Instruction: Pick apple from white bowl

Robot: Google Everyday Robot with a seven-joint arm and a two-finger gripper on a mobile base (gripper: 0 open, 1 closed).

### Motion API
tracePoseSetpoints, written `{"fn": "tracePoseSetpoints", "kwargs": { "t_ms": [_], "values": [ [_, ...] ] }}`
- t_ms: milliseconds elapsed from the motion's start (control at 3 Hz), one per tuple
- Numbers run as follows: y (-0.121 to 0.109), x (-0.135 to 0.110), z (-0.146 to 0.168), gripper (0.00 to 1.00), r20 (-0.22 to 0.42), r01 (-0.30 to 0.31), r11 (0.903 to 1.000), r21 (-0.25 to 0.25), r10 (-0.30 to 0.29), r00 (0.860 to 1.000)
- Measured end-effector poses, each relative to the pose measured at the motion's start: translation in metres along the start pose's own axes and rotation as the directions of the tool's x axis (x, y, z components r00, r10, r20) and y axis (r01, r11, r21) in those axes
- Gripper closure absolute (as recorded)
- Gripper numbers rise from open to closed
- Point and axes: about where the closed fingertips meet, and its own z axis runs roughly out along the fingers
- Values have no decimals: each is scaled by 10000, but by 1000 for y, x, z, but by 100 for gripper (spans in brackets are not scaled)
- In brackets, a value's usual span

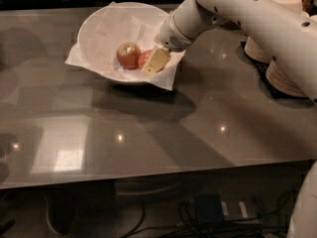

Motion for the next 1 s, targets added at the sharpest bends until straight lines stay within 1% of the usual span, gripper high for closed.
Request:
{"fn": "tracePoseSetpoints", "kwargs": {
  "t_ms": [333, 667, 1000],
  "values": [
    [2, 8, 9, 25, -114, -155, 9998, -81, 154, 9998],
    [0, 14, 19, 26, -199, -289, 9996, -55, 288, 9994],
    [-1, 16, 22, 26, -226, -333, 9994, -43, 332, 9992]
  ]
}}
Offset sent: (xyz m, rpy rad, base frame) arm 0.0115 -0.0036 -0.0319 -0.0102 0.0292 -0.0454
